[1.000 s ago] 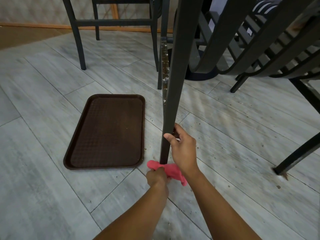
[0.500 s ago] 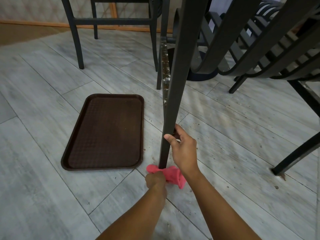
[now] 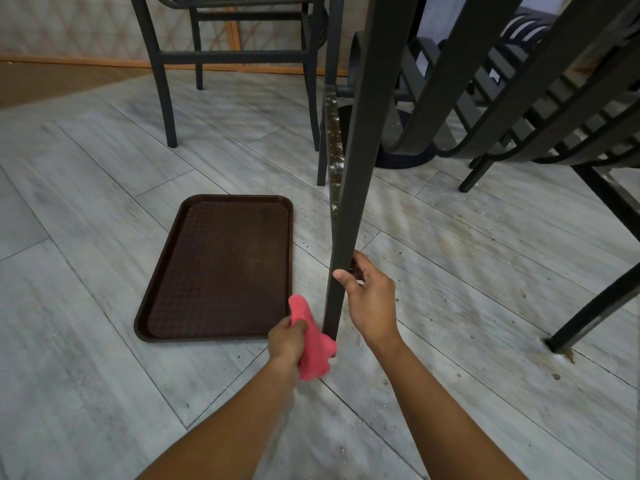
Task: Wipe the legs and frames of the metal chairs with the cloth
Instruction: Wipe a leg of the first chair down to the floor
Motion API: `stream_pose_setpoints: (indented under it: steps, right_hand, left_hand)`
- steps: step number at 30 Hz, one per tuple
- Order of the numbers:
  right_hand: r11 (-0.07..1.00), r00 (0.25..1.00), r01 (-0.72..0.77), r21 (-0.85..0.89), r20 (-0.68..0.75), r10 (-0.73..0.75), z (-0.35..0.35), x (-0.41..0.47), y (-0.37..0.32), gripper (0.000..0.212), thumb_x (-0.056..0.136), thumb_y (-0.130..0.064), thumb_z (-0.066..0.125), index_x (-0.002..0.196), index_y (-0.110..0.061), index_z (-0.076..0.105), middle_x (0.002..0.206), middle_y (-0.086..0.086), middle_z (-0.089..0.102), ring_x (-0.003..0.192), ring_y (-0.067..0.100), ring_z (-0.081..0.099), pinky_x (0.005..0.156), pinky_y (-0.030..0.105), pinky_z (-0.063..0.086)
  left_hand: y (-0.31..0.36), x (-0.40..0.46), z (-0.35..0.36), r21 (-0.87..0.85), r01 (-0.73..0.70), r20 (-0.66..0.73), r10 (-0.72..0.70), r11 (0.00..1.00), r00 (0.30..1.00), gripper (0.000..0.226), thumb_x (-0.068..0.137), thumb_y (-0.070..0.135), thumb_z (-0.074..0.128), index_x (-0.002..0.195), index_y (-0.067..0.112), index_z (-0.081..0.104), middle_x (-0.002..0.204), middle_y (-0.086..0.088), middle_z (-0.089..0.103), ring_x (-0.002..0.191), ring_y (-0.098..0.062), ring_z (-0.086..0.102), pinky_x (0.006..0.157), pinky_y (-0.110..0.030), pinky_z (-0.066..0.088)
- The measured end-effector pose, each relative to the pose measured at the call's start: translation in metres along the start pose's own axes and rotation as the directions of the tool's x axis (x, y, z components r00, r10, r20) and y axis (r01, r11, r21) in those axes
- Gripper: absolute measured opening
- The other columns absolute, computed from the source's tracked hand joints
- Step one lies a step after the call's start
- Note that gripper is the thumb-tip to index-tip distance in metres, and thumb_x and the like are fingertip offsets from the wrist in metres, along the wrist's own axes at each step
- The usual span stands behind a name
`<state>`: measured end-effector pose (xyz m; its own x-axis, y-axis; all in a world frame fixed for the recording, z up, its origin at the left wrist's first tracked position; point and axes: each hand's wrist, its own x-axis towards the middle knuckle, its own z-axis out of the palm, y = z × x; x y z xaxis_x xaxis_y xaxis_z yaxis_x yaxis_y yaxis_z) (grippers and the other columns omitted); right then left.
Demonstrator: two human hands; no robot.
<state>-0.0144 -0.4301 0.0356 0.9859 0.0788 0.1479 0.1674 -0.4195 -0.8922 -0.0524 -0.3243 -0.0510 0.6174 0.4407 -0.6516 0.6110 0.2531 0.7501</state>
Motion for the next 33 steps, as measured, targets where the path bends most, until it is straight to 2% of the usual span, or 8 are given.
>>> stream_pose_setpoints:
  steps: [3,8,12,14,19,25,29,33]
  right_hand:
    - [1.000,1.000,-0.013,-0.003,0.004,0.013,-0.001,-0.001,-0.002,0.030,0.088,-0.013,0.060,0.119,-0.015,0.060,0.090,-0.017,0.058,0.072,-0.015,0.054,0.064,-0.004,0.038]
    - [0.999,0.999,-0.032,-0.014,0.015,0.032,-0.002,-0.001,-0.005,0.031,0.089,-0.013,0.059,0.120,-0.016,0.059,0.091,-0.013,0.059,0.072,-0.012,0.053,0.062,-0.004,0.037]
    - [0.999,0.999,-0.040,-0.019,0.016,0.040,-0.002,-0.001,-0.006,0.031,0.089,-0.013,0.059,0.120,-0.016,0.059,0.091,-0.012,0.060,0.071,-0.012,0.053,0.061,-0.004,0.038]
    - [0.999,0.999,-0.035,-0.017,0.011,0.036,-0.001,0.000,-0.006,0.033,0.089,-0.013,0.060,0.121,-0.016,0.059,0.093,-0.011,0.061,0.073,-0.011,0.054,0.063,-0.004,0.039]
    - [1.000,1.000,-0.012,-0.001,0.007,0.012,-0.001,0.000,-0.003,0.029,0.088,-0.011,0.060,0.117,-0.016,0.062,0.089,-0.017,0.061,0.074,-0.014,0.056,0.066,-0.002,0.039]
    - [1.000,1.000,0.003,0.015,-0.006,-0.003,0.000,0.000,0.000,0.029,0.087,-0.010,0.060,0.116,-0.014,0.062,0.089,-0.018,0.061,0.077,-0.014,0.057,0.069,-0.001,0.040]
    - [1.000,1.000,0.013,0.019,0.001,-0.013,0.000,0.000,0.000,0.029,0.089,-0.011,0.059,0.118,-0.012,0.061,0.095,-0.012,0.061,0.075,-0.013,0.055,0.066,-0.004,0.038]
    - [1.000,1.000,0.007,0.023,-0.007,-0.006,0.001,0.000,0.001,0.031,0.089,-0.012,0.058,0.120,-0.013,0.060,0.095,-0.014,0.060,0.072,-0.018,0.054,0.064,-0.005,0.036]
  left_hand:
    - [0.015,-0.005,-0.017,0.050,-0.134,0.042,0.132,0.990,0.990,0.011,0.091,0.017,0.053,0.097,0.018,0.062,0.100,-0.007,0.063,0.093,-0.029,0.061,0.085,-0.041,0.051]
    - [0.016,-0.014,-0.027,0.186,-0.315,0.144,0.292,0.930,0.946,0.023,0.096,0.019,0.048,0.116,0.017,0.059,0.108,-0.005,0.062,0.096,-0.024,0.059,0.087,-0.040,0.050]
    - [0.011,-0.022,-0.016,0.216,-0.372,0.234,0.322,0.903,0.917,0.028,0.097,0.018,0.045,0.123,0.021,0.055,0.111,-0.001,0.062,0.096,-0.019,0.061,0.079,-0.031,0.049]
    - [0.009,-0.025,-0.008,0.185,-0.367,0.252,0.317,0.911,0.914,0.025,0.098,0.016,0.044,0.118,0.022,0.058,0.104,0.001,0.065,0.092,-0.017,0.063,0.077,-0.031,0.053]
    - [0.003,-0.021,0.001,0.165,-0.305,0.217,0.267,0.938,0.939,0.026,0.097,0.009,0.042,0.106,0.023,0.062,0.092,0.002,0.067,0.089,-0.019,0.065,0.084,-0.038,0.053]
    - [-0.009,-0.013,0.010,0.152,-0.200,0.178,0.172,0.968,0.969,0.033,0.095,0.007,0.040,0.085,0.029,0.062,0.093,-0.010,0.069,0.088,-0.030,0.067,0.085,-0.048,0.054]
    - [-0.012,-0.009,0.013,0.137,-0.151,0.159,0.129,0.979,0.979,0.031,0.095,0.006,0.039,0.088,0.022,0.065,0.094,-0.013,0.069,0.090,-0.032,0.065,0.087,-0.049,0.053]
    - [-0.013,-0.008,0.014,0.152,-0.120,0.166,0.094,0.981,0.982,0.034,0.094,0.007,0.039,0.081,0.030,0.060,0.097,-0.012,0.068,0.093,-0.032,0.065,0.089,-0.048,0.052]
